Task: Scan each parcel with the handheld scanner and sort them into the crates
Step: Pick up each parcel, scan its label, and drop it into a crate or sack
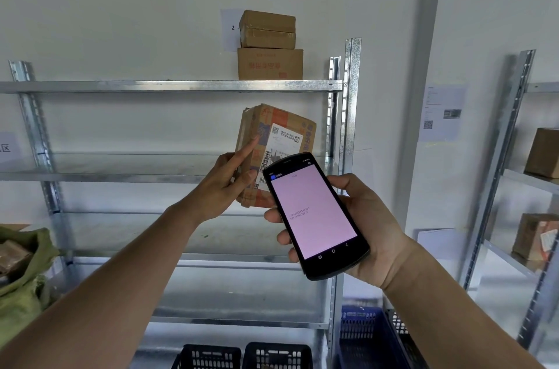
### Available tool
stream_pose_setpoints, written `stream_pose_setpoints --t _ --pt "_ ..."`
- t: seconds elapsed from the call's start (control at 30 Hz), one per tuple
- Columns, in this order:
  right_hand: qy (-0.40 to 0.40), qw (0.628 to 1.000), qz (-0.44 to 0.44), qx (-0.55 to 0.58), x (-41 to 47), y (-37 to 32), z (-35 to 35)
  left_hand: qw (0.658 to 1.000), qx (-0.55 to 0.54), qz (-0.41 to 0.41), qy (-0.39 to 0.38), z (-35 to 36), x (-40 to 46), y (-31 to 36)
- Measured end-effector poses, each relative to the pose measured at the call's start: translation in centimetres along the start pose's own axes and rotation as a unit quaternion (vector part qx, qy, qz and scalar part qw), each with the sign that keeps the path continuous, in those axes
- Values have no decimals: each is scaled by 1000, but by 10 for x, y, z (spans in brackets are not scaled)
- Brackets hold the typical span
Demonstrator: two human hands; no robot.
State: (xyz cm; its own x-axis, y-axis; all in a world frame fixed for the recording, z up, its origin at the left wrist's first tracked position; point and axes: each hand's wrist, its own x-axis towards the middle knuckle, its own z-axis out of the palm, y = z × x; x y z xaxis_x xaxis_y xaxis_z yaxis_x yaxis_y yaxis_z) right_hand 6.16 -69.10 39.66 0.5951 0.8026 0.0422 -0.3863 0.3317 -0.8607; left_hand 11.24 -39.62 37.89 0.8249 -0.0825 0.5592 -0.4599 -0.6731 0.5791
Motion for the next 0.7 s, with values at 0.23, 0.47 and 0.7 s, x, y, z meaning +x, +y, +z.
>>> stream_pose_setpoints --t 0.23,0.47,0.7 --pt "38 996 -80 -7 29 5 12 991 -109 -25 77 -10 -25 12" --pt "23 993 -115 33 110 40 64 978 -123 -98 138 -81 -93 -25" --pt "21 997 -71 2 217 137 170 959 -115 -180 184 -198 -197 -110"
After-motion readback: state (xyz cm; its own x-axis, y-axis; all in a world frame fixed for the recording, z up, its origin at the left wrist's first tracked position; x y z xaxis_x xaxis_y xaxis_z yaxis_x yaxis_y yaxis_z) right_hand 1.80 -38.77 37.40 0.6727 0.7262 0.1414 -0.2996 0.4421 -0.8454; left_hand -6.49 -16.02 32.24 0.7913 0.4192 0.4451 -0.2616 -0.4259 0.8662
